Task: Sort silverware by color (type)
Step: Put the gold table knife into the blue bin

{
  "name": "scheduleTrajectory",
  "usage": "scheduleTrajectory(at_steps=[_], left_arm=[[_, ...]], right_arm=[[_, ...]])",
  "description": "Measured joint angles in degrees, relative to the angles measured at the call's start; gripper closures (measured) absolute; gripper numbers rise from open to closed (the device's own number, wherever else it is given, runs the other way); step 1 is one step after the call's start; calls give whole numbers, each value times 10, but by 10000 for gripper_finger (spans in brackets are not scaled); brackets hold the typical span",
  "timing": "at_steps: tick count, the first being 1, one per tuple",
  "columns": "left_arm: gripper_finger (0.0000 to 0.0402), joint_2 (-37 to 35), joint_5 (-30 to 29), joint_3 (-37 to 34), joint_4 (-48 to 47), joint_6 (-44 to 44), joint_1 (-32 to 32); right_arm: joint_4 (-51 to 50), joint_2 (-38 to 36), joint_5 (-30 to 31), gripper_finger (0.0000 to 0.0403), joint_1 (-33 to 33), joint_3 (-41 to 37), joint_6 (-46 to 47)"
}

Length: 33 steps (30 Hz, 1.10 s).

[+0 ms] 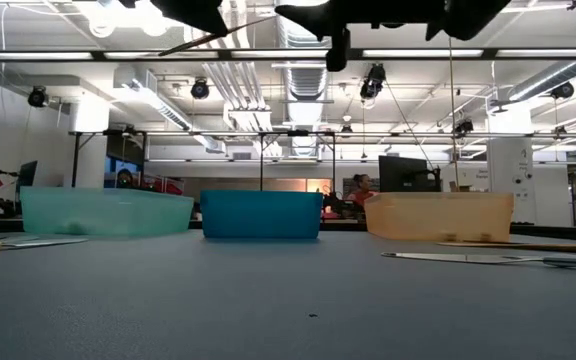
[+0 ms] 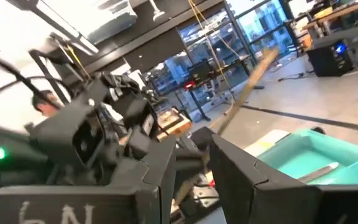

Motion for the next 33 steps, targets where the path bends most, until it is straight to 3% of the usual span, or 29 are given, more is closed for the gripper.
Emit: scheduleTrajectory(at_steps=[18,28,33], left_arm=[[401,16,19,0,65,2,0],[401,56,21,0,154,61,0],[401,55,20,0,154,61,0]], right_arm=[[-33,0,28,248,-28,10,25],[-33,0,22,265,-28,10,-4],[-32,0,22,318,-25,10,-14]])
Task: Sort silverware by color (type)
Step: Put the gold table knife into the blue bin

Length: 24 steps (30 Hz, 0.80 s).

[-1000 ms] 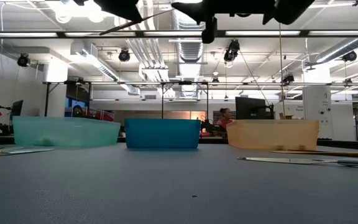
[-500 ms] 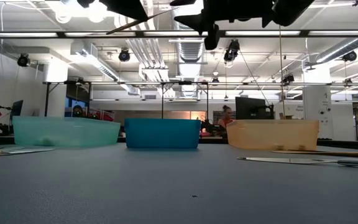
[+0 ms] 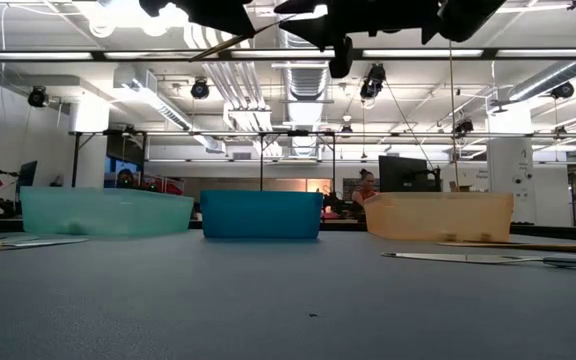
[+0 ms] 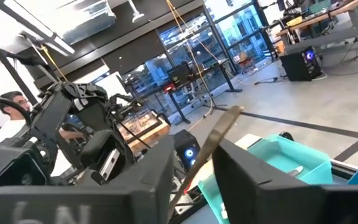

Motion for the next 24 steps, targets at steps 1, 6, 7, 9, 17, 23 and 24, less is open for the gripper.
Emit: scheduleTrajectory(at_steps=[1,6,7,9,17,23,24], left_arm=[[401,0,0,0,0,0,0],[393,0,-1,0,-2,1,1],[392,0,1,0,-2,0,1],[391,0,1,0,-2,-2,1],[337,-1,-2,0,1,2,1],[265,-10,-2,0,-2,36,1],[255,-15,-1,0,-3,48,0]], right_arm=[[0,0,0,334,0,0,-1],[2,0,-18,389,3,0,-3],[3,0,-19,392,3,0,-3],[3,0,-22,393,3,0,-3],[-3,0,-26,395,3,-1,-21],[-8,0,-26,395,1,-1,-29],[-16,-1,-27,395,-1,-1,-29]])
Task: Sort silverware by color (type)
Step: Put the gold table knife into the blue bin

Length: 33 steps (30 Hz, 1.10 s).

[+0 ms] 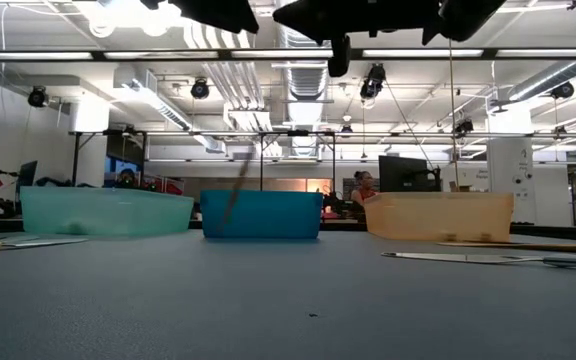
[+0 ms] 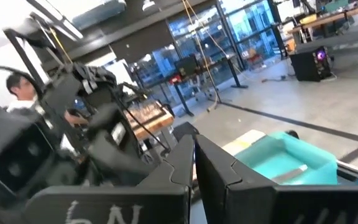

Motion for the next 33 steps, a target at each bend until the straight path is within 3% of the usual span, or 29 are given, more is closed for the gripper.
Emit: scheduleTrajectory(at_steps=[4,9,13,16,19,24,29,33], left_arm=[[233,-30,0,0,-28,38,-2],[234,-58,20,-4,-114,36,-3],[243,-63,150,-29,-176,32,-8],[249,-61,244,-69,-161,55,-8],[255,-60,333,-128,-78,105,-8],[261,-57,424,-236,186,197,-8],[263,-31,437,-296,379,217,-1],[263,3,440,-290,403,213,2]], right_arm=[[-62,-3,1,395,-10,20,-2],[-197,-2,1,395,-11,68,-21],[-323,-6,-7,394,-1,100,-68],[-424,-17,-12,394,16,126,-96],[-504,-23,-14,394,33,144,-112],[-571,-33,-11,394,60,150,-111],[-624,-52,0,394,87,151,-97],[-651,-73,2,394,107,151,-96]])
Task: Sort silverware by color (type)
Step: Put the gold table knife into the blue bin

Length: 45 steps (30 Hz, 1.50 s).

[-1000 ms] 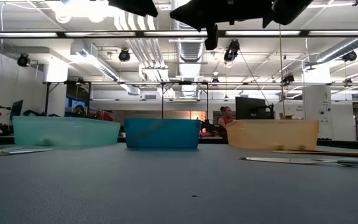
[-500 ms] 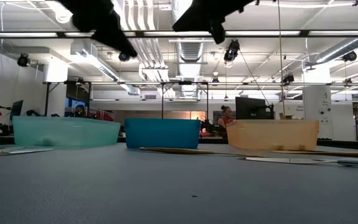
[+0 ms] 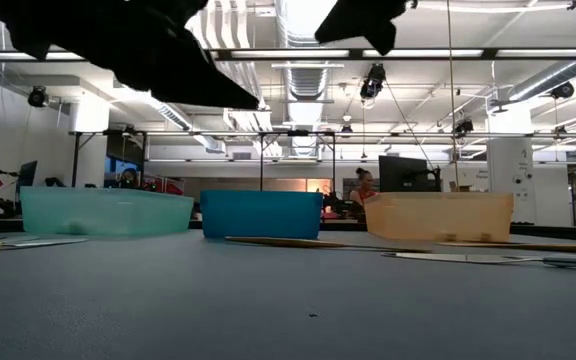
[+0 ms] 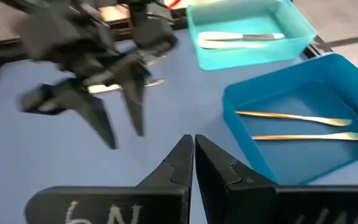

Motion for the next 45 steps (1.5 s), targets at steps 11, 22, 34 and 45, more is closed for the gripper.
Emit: scheduleTrajectory(at_steps=[11,22,34,45], left_arm=[[263,140,59,83,2,7,35],[263,239,129,145,-39,13,85],[263,247,195,135,-39,9,123],[263,256,196,126,-40,9,133]], right_arm=[[-54,-45,14,394,44,-1,0],[-69,-58,31,394,64,-29,9],[-64,-74,31,394,63,-58,19],[-64,-74,31,394,63,-73,26]])
